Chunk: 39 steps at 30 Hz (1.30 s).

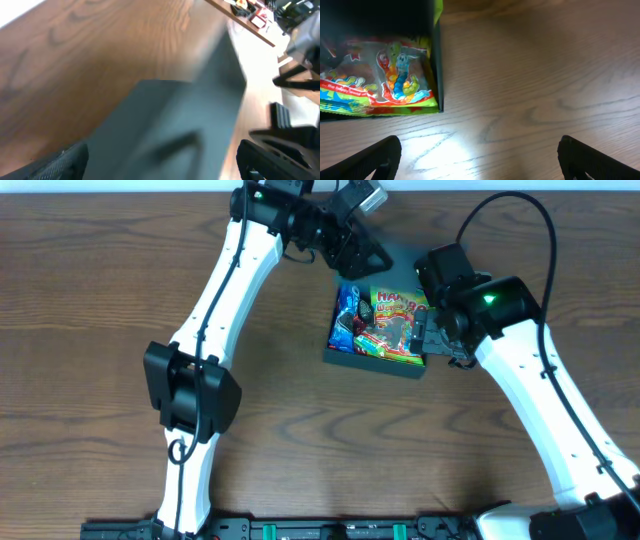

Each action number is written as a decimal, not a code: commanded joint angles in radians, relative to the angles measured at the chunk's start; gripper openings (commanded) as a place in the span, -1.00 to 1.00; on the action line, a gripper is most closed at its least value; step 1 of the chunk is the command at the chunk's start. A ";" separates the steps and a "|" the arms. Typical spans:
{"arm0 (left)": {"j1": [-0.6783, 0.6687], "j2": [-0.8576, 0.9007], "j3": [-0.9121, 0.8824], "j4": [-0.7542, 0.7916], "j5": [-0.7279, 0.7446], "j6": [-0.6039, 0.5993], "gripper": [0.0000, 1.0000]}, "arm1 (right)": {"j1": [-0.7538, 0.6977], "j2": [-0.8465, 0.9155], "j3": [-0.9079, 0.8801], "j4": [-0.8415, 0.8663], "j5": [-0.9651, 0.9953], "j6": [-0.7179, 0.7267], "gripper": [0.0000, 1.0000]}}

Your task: Pack container

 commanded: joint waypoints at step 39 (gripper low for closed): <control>-0.007 -0.584 -0.182 -0.687 -0.857 -0.301 0.91 | -0.004 0.014 0.017 0.093 -0.167 -0.213 0.98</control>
